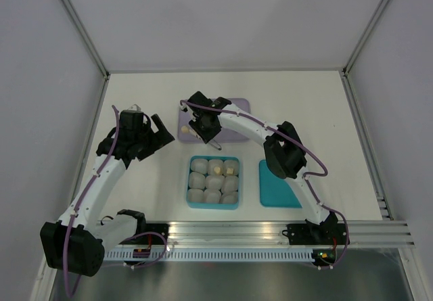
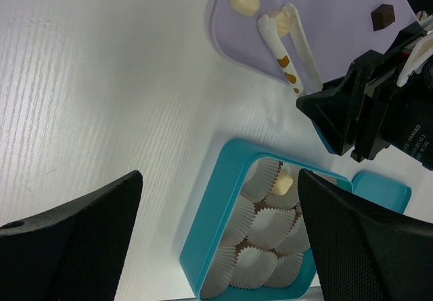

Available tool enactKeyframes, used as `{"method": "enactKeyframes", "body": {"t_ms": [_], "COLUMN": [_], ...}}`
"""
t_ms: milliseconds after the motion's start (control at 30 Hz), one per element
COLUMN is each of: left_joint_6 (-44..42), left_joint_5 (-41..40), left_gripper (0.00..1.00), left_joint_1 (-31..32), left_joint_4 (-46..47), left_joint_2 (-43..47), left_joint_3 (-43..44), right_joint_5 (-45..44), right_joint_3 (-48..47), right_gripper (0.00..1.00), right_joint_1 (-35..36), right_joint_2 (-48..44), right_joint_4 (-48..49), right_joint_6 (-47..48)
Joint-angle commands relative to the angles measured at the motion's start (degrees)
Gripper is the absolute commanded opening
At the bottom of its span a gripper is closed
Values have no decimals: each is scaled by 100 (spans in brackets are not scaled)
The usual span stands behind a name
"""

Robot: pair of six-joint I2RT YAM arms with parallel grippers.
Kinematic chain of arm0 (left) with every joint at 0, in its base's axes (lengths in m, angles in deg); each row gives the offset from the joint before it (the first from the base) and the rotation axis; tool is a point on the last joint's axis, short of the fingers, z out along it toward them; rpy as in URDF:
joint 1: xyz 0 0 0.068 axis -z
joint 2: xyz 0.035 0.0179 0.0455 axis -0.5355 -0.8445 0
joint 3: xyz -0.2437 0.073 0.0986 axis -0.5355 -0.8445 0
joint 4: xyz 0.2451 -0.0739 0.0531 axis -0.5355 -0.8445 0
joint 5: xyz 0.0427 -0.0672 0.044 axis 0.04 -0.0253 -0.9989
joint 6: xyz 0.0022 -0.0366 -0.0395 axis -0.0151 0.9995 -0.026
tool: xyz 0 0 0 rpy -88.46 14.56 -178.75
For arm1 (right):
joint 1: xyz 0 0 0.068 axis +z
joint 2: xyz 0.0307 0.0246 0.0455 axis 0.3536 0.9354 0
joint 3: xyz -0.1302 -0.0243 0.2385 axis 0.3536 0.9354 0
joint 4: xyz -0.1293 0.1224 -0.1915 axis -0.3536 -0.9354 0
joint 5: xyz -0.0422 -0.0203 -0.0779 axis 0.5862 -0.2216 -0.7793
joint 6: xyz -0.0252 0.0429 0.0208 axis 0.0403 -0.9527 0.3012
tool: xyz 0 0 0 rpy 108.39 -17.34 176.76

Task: Pack the chocolate

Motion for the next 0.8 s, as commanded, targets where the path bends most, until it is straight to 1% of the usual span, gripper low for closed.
{"method": "enactKeyframes", "body": {"t_ms": [0,33,367,533,667,733,767], "left_joint_6": [-110,-110,-101,-101,-118,-127,-127], "left_joint_5": [-92,-93,-49,-5,100,153,162], "left_gripper": [100,100,100,100,100,100,100], "left_joint_1": [24,24,24,24,24,24,24], "left_joint_4": [101,101,101,101,84,66,75], "left_joint_2": [44,44,167,281,316,342,351], "left_joint_3": [167,167,158,158,158,158,158], "right_joint_5": [-136,-136,-312,-216,-49,-31,-22], "right_joint_3": [-189,-172,-93,478,1215,1471,1742], "right_gripper": [26,24,16,15,14,15,15], "right_joint_1": [-12,-12,-3,-11,6,6,23], "right_joint_2": [-237,-264,-888,-1538,-2100,-2452,-2714], "right_joint_4": [-30,13,321,646,884,1015,1059], "right_joint_6": [-35,-26,-158,-281,-413,-491,-518]}}
